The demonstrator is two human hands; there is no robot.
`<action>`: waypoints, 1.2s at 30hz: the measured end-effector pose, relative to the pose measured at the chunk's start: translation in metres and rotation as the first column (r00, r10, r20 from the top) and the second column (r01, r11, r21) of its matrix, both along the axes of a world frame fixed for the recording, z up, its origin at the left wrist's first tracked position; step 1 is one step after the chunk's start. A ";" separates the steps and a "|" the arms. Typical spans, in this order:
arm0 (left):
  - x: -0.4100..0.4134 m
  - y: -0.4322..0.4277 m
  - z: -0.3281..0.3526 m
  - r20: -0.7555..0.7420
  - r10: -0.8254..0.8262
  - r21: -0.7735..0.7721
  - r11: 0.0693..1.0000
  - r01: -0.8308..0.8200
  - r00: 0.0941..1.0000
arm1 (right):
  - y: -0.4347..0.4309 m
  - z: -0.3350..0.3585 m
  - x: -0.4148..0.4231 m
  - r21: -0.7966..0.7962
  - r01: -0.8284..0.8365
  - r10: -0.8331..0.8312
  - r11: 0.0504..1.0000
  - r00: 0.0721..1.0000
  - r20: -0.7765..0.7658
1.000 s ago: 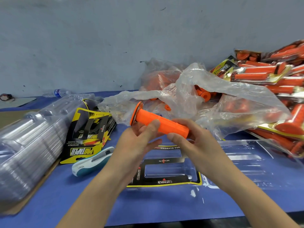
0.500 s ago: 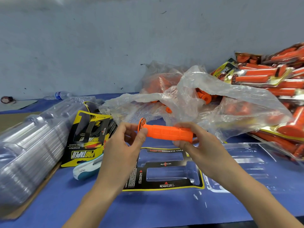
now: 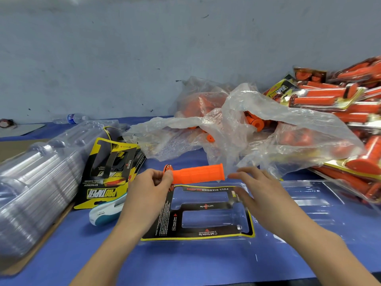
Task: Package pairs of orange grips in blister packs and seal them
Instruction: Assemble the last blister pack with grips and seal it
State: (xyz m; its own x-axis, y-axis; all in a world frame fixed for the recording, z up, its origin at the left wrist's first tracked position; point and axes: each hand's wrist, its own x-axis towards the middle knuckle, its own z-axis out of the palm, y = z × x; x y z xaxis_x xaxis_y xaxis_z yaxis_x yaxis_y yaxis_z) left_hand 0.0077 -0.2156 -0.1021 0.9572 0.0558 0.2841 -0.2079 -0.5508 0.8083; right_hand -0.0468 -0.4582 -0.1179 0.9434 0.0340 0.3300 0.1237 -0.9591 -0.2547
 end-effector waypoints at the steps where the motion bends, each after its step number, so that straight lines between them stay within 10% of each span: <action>1: 0.001 0.000 -0.002 -0.021 -0.001 0.008 1.000 0.002 1.000 | -0.002 -0.002 0.000 -0.023 0.007 -0.007 1.000 1.000 -0.012; 36: -0.003 -0.010 -0.026 -0.032 0.066 0.473 0.880 -0.043 0.997 | -0.004 -0.020 0.000 -0.066 0.001 -0.008 0.998 0.995 -0.099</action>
